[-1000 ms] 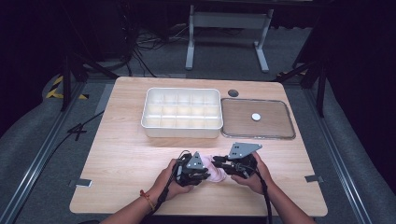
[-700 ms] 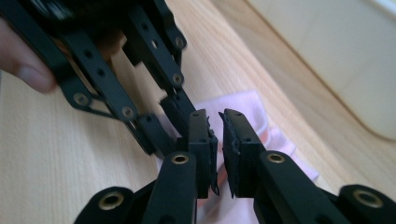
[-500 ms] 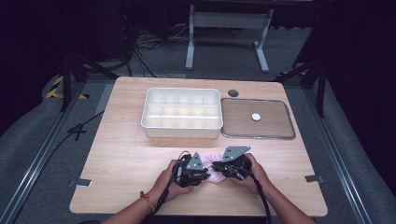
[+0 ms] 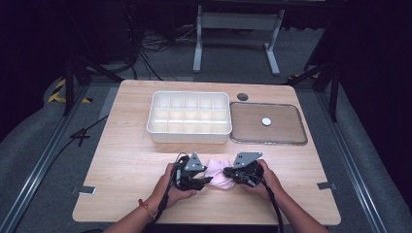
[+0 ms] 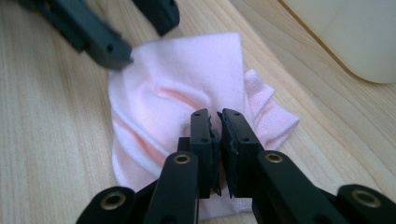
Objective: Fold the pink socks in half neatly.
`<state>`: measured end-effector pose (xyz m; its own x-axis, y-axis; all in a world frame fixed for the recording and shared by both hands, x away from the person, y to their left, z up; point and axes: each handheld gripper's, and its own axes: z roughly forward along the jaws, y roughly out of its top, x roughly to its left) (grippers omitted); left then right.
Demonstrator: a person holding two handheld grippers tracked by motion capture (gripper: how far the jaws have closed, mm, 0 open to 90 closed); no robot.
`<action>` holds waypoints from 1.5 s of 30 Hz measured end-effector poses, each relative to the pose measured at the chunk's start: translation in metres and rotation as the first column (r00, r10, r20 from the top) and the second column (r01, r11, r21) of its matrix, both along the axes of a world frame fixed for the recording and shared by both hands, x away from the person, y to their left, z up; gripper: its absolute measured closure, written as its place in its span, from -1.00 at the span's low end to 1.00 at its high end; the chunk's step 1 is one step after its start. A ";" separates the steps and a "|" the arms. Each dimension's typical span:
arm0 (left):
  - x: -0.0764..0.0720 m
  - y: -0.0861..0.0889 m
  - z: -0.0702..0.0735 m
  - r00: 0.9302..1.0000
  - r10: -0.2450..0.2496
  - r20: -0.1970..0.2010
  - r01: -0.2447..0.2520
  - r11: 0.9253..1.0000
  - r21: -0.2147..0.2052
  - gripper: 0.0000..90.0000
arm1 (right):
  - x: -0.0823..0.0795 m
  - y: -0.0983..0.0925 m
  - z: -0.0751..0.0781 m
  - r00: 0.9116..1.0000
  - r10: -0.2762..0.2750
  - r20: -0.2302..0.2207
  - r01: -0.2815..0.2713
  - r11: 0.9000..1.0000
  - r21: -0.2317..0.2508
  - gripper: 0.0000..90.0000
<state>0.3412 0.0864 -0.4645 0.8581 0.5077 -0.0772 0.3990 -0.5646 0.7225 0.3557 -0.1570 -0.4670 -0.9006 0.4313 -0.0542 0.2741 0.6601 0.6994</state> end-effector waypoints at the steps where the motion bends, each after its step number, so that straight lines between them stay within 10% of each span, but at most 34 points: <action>1: 0.001 0.003 -0.002 1.000 0.008 -0.004 -0.007 1.000 0.011 0.23 | 0.000 0.000 0.000 1.000 -0.001 0.006 0.001 1.000 0.001 0.84; 12: 0.004 0.002 -0.010 1.000 0.001 -0.006 -0.001 0.999 0.044 0.21 | -0.017 0.009 0.014 0.995 0.067 0.081 -0.069 0.997 0.022 0.83; 16: 0.004 0.004 -0.010 1.000 0.011 -0.007 -0.010 0.999 0.045 0.20 | -0.014 0.010 0.002 0.997 0.071 0.039 -0.069 0.997 -0.034 0.84; 21: 0.006 0.005 -0.010 1.000 0.020 -0.005 -0.019 0.999 0.047 0.16 | -0.010 0.008 -0.002 0.998 0.058 0.005 -0.058 0.998 0.012 0.84; 28: 0.012 0.014 -0.008 0.993 0.056 -0.102 -0.059 0.998 -0.021 0.08 | -0.012 0.013 -0.006 1.000 0.029 0.008 -0.029 0.998 0.047 0.85; 36: 0.008 0.003 -0.012 0.996 0.059 -0.066 -0.058 0.998 0.010 0.00 | -0.012 0.013 -0.006 0.999 0.026 0.020 -0.027 0.999 0.047 0.82; 41: 0.004 0.001 -0.014 0.998 0.054 -0.018 -0.054 0.998 0.029 -0.01 | -0.014 0.007 0.005 0.994 -0.032 0.109 0.024 0.997 0.073 0.68; 45: 0.004 0.001 -0.014 0.999 0.051 -0.014 -0.051 0.998 0.025 -0.01 | -0.006 0.002 -0.002 0.997 -0.048 0.057 0.047 0.999 0.027 0.71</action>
<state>0.3450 0.0877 -0.4788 0.8299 0.5527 -0.0765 0.4383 -0.5609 0.7024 0.3501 -0.1549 -0.4687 -0.8747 0.4757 -0.0933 0.2639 0.6287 0.7315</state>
